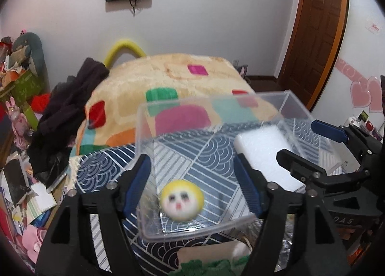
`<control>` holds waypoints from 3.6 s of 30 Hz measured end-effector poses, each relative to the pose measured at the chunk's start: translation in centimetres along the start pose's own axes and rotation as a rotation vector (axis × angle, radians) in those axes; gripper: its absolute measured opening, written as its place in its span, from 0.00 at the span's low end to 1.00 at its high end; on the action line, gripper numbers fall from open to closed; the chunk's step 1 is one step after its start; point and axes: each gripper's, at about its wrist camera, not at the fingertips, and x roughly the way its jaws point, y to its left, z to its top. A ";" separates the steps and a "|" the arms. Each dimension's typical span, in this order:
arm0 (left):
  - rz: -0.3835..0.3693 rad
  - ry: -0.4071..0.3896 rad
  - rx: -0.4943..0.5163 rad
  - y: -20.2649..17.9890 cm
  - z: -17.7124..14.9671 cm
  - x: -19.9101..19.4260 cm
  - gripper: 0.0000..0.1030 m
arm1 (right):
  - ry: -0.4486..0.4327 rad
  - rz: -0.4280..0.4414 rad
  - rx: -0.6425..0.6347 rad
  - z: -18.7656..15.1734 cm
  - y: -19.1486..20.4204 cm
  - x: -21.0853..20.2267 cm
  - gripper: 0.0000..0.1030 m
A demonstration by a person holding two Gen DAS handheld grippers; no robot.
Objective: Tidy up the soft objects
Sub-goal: 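Lower the foam block into the box with the right tool while the left drops the ball, then grasp the green knit glove with the left tool while the right tool grasps the scourer bag, then drop the green glove into the box with the left tool while the right drops the scourers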
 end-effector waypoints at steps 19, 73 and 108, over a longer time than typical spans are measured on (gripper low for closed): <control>0.001 -0.193 0.020 -0.6 -3.5 -9.3 0.96 | -0.176 -0.014 0.056 -3.4 -0.3 -6.7 0.95; -0.163 -0.134 -0.009 -1.0 -11.3 -9.9 0.04 | -0.091 0.179 0.013 -6.4 3.9 -5.4 0.24; -0.055 -0.257 0.050 -1.8 0.5 -5.7 0.04 | -0.196 0.078 0.066 -1.0 1.7 -3.0 0.24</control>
